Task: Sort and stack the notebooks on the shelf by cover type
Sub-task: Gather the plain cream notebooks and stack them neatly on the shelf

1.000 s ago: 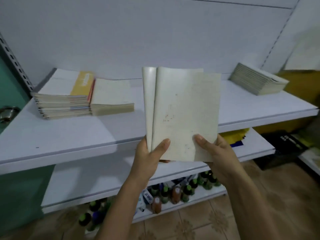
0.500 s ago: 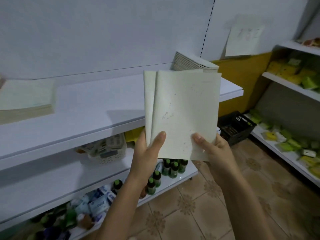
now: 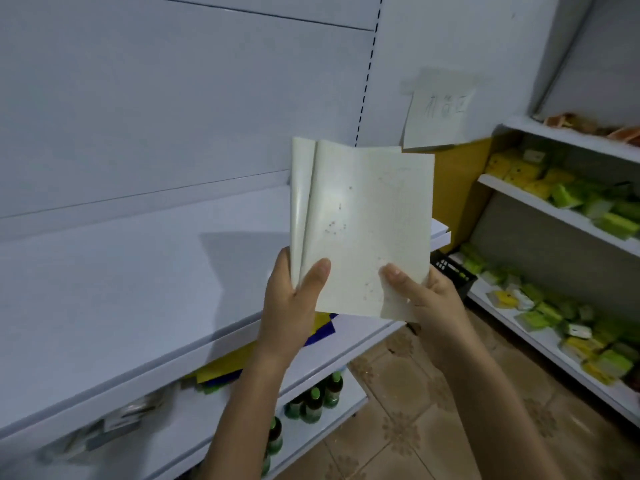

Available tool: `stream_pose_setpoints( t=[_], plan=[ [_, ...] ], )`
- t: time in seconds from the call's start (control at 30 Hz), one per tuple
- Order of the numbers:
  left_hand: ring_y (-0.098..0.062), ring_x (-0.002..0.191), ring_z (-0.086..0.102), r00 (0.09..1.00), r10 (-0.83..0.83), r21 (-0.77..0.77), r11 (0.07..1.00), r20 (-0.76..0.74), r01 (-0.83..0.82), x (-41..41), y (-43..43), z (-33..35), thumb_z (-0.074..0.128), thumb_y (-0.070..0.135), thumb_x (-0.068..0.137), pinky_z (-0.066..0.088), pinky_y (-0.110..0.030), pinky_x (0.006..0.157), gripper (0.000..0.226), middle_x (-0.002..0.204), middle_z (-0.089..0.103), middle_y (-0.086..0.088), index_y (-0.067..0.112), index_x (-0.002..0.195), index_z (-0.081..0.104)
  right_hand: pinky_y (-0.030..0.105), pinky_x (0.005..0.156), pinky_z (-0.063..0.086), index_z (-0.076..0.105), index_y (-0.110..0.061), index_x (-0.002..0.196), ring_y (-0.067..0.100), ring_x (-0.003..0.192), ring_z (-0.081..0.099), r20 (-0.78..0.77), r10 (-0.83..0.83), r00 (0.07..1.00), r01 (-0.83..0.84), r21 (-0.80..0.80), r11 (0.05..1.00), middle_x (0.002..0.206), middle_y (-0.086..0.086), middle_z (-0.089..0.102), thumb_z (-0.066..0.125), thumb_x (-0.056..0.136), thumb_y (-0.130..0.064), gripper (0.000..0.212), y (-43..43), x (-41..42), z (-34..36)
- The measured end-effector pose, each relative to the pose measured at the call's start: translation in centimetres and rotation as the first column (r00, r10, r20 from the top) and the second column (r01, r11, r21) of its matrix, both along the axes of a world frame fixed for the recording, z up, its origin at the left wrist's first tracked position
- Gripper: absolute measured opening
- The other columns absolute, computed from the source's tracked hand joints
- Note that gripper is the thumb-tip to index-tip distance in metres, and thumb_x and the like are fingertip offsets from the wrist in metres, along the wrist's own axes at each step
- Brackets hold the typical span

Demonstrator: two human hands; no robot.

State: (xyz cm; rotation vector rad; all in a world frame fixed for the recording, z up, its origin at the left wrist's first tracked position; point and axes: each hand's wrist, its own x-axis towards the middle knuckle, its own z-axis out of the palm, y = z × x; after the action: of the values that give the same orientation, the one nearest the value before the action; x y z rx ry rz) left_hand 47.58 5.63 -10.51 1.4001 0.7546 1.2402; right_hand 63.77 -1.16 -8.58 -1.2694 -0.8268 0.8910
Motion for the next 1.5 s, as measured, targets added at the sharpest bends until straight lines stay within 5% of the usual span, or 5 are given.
stream_pose_setpoints(
  t=[0.77, 1.03, 1.23, 1.4, 1.5],
  plan=[
    [0.011, 0.101, 0.056, 0.946, 0.249, 0.051, 0.969, -0.205, -0.244, 20.0, 17.1, 3.1, 0.085, 0.046, 0.052, 0.05, -0.008, 0.068, 0.082, 0.108, 0.055, 0.038, 0.055, 0.115, 0.034, 0.023, 0.068, 0.057, 0.057, -0.022, 0.116, 0.01, 0.092, 0.069, 0.066, 0.048, 0.997, -0.056, 0.125, 0.991, 0.103, -0.007, 0.071, 0.067, 0.087, -0.017, 0.031, 23.6, 20.5, 2.1],
    [-0.015, 0.136, 0.027, 0.558, 0.666, 0.398, 0.745, -0.495, -0.536, 21.0, 20.8, 0.9, 0.07, 0.067, 0.051, 0.025, -0.029, 0.107, 0.107, 0.146, 0.036, 0.0, 0.011, 0.138, 0.042, 0.012, 0.055, 0.048, 0.057, -0.018, 0.112, 0.0, 0.075, 0.066, 0.143, 0.338, 0.93, -0.339, -0.015, 0.941, 0.098, -0.01, 0.066, 0.065, 0.088, -0.011, 0.026, 31.5, 23.2, -0.3],
    [-0.003, 0.14, 0.023, 0.764, 0.491, 0.151, 0.867, -0.419, -0.475, 21.1, 22.1, -1.3, 0.075, 0.051, 0.069, 0.027, -0.038, 0.115, 0.102, 0.152, 0.027, 0.015, 0.029, 0.15, 0.016, 0.015, 0.067, 0.052, 0.059, -0.025, 0.117, 0.0, 0.088, 0.068, 0.11, 0.542, 0.833, -0.533, -0.106, 0.84, 0.105, -0.01, 0.071, 0.062, 0.092, -0.021, 0.026, 33.6, 24.0, -2.1],
    [0.017, 0.125, 0.035, 0.785, 0.503, 0.156, 0.863, -0.361, -0.481, 20.9, 22.1, -1.0, 0.078, 0.051, 0.067, 0.036, -0.007, 0.097, 0.081, 0.133, 0.039, 0.04, 0.052, 0.133, 0.03, 0.048, 0.1, 0.047, 0.054, -0.028, 0.127, 0.022, 0.112, 0.063, 0.086, 0.668, 0.74, -0.652, -0.153, 0.742, 0.12, -0.001, 0.067, 0.058, 0.094, -0.024, 0.034, 35.1, 24.0, -1.4],
    [0.008, 0.128, 0.038, 0.757, 0.5, 0.168, 0.863, -0.421, -0.476, 20.1, 22.6, -0.4, 0.077, 0.055, 0.063, 0.037, -0.019, 0.105, 0.083, 0.137, 0.041, 0.033, 0.057, 0.132, 0.03, 0.071, 0.095, 0.034, 0.056, -0.035, 0.121, 0.051, 0.118, 0.044, 0.078, 0.674, 0.735, -0.65, -0.205, 0.732, 0.121, 0.019, 0.061, 0.059, 0.093, -0.027, 0.029, 36.3, 23.7, -1.1]
  ],
)
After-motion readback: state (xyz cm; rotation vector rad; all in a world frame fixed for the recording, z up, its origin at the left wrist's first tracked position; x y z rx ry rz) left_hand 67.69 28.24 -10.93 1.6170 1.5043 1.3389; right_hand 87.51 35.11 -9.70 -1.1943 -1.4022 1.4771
